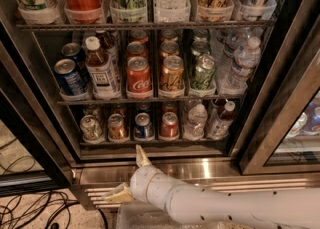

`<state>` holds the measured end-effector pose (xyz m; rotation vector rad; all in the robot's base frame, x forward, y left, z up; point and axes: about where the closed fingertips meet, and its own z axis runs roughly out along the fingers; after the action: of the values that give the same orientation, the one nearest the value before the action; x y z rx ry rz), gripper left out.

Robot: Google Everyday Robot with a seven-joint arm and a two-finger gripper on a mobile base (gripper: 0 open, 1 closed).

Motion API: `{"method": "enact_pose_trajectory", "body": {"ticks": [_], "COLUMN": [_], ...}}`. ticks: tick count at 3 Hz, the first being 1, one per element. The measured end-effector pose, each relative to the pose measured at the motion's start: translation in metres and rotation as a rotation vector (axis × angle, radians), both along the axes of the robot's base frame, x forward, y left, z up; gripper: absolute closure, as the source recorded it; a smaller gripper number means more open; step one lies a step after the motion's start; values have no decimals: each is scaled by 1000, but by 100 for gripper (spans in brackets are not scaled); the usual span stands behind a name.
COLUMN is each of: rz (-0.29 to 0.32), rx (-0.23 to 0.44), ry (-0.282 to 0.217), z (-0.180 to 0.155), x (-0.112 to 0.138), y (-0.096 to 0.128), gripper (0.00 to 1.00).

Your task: Pick orange can from bottom shelf of fridge

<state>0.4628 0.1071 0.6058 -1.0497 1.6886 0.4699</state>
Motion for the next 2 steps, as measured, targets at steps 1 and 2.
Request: {"method": "enact_pose_trajectory", "body": {"ticks": [1, 2], "rz": [-56, -150], "rx": [39, 91], "ry": [-46, -57], "z": [-1, 1], "x": [3, 6], "y": [18, 25], "gripper": [0, 0]}}
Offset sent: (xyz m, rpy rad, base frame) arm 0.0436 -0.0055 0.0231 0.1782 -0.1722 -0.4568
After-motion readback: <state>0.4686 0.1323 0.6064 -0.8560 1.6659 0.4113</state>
